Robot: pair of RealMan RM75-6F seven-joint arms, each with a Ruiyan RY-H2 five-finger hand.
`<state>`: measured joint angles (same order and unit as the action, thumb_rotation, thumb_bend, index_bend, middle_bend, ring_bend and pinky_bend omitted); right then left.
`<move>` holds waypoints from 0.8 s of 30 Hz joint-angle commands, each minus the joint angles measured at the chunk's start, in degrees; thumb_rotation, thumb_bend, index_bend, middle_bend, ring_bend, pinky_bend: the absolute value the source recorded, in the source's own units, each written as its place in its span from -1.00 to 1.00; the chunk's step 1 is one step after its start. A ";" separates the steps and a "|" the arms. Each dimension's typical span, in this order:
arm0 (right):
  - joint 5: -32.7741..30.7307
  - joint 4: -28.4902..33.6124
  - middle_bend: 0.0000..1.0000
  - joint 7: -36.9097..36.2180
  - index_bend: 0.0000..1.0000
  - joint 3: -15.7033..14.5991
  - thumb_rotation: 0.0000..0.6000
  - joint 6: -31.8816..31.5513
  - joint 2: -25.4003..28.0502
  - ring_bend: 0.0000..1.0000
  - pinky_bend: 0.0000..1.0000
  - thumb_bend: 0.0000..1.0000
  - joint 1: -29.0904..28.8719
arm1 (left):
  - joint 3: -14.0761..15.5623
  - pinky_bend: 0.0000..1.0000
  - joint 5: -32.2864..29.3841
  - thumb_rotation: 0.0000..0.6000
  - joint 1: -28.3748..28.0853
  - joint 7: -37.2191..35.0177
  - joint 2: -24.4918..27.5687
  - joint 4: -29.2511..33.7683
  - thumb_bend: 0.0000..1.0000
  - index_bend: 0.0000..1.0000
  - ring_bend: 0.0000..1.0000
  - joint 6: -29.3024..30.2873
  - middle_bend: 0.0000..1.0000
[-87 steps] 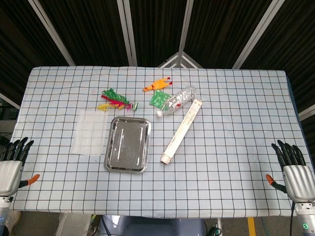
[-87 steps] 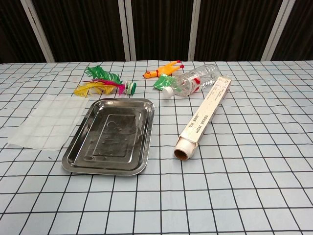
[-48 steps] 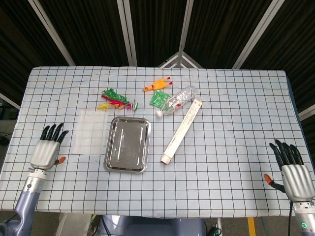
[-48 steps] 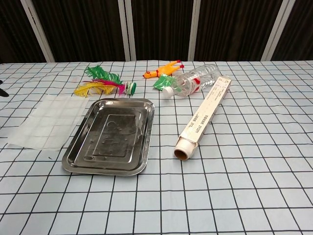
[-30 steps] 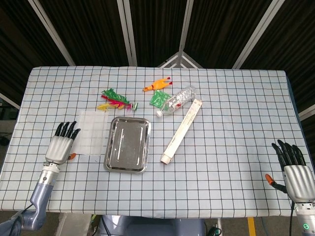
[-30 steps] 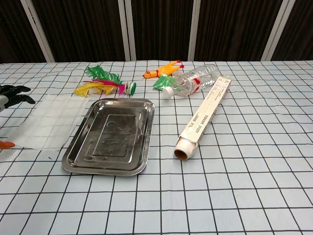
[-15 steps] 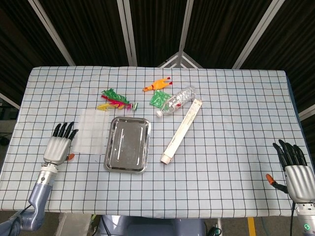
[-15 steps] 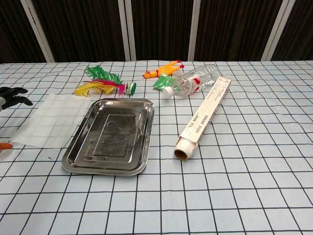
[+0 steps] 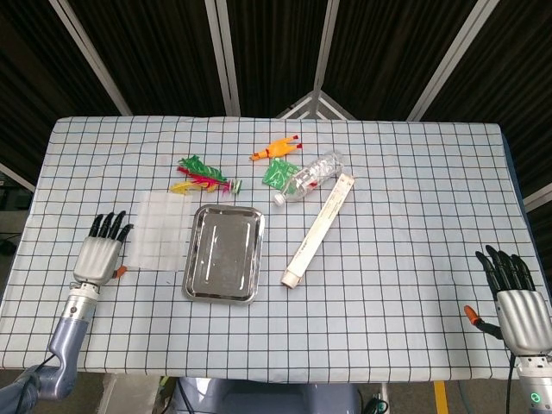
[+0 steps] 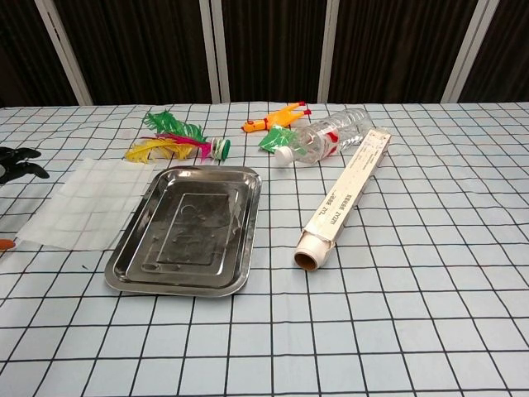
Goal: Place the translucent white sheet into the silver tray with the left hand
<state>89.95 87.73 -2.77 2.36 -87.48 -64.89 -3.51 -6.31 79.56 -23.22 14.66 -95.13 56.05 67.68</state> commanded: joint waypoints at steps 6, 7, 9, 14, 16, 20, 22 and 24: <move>0.09 -0.13 -1.00 -0.29 -1.00 -0.06 1.00 -0.04 0.09 -1.00 -0.92 -0.42 0.03 | -1.31 -1.00 -0.23 1.00 -2.02 0.71 -2.05 0.44 -0.65 -0.64 -1.00 -0.09 -1.00; 0.07 -0.14 -1.00 -0.34 -1.00 -0.05 1.00 -0.04 0.10 -1.00 -0.92 -0.42 0.04 | -1.32 -1.00 -0.15 1.00 -2.14 0.88 -2.15 0.56 -0.65 -0.64 -1.00 -0.01 -1.00; 0.06 -0.17 -1.00 -0.39 -1.00 -0.04 1.00 -0.07 0.14 -1.00 -0.92 -0.42 0.06 | -1.30 -1.00 -0.13 1.00 -2.37 1.26 -2.33 0.70 -0.65 -0.64 -1.00 -0.02 -1.00; 0.16 -0.13 -1.00 -0.53 -1.00 -0.10 1.00 -0.19 0.18 -1.00 -0.92 -0.42 0.13 | -1.48 -1.00 -0.90 1.00 -2.84 1.87 -3.30 0.29 -0.61 -0.62 -1.00 -0.69 -1.00; 0.20 -0.11 -1.00 -0.51 -1.00 -0.11 1.00 -0.21 0.17 -1.00 -0.92 -0.42 0.14 | -1.49 -1.00 -1.08 1.00 -2.96 1.77 -3.76 0.07 -0.54 -0.57 -1.00 -0.82 -1.00; 0.21 -0.06 -1.00 -0.53 -1.00 -0.12 1.00 -0.18 0.16 -1.00 -0.92 -0.42 0.13 | -0.95 -1.00 -0.52 1.00 -3.20 1.07 -4.46 -0.35 -0.44 -0.47 -1.00 -0.74 -1.00; 0.17 -0.02 -1.00 -0.54 -1.00 -0.13 1.00 -0.11 0.17 -1.00 -0.92 -0.42 0.12 | -0.79 -1.00 -0.47 1.00 -3.29 0.81 -4.65 -0.39 -0.40 -0.39 -1.00 -0.90 -1.00; 0.18 0.00 -1.00 -0.57 -1.00 -0.12 1.00 -0.13 0.20 -1.00 -0.92 -0.42 0.13 | -0.66 -1.00 -0.57 1.00 -3.35 0.69 -4.76 -0.26 -0.37 -0.34 -1.00 -1.20 -1.00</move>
<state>90.12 87.73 -3.34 2.23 -87.61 -64.69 -3.38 -7.00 79.02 -26.54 15.39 -99.86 55.75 66.52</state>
